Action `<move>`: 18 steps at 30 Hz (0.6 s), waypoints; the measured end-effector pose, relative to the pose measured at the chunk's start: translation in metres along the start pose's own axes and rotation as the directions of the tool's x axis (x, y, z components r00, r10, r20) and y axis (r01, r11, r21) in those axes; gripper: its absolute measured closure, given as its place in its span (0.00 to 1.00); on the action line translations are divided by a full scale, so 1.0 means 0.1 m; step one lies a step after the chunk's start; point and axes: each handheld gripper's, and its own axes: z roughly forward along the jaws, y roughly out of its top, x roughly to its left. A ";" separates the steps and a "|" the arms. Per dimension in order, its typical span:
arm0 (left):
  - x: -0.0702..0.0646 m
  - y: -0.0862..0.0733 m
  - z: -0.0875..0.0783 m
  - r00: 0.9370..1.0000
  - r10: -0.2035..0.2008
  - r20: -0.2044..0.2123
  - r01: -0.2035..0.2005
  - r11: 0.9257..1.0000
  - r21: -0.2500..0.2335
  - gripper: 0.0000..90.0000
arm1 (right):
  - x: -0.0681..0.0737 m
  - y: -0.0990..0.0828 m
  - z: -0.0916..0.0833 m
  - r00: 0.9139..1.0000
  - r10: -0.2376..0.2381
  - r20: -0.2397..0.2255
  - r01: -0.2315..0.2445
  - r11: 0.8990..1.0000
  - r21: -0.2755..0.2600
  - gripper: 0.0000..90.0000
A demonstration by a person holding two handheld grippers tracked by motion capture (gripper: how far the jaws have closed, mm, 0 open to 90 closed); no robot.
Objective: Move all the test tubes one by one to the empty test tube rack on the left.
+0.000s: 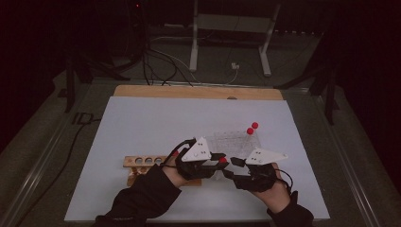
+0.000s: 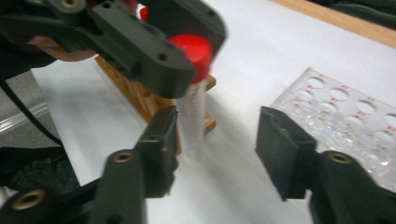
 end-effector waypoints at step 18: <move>0.05 0.07 -0.45 0.998 0.004 -0.056 -0.005 1.000 -0.016 0.80 | -0.08 0.02 -0.09 0.999 0.034 0.002 -0.034 0.997 -0.072 0.20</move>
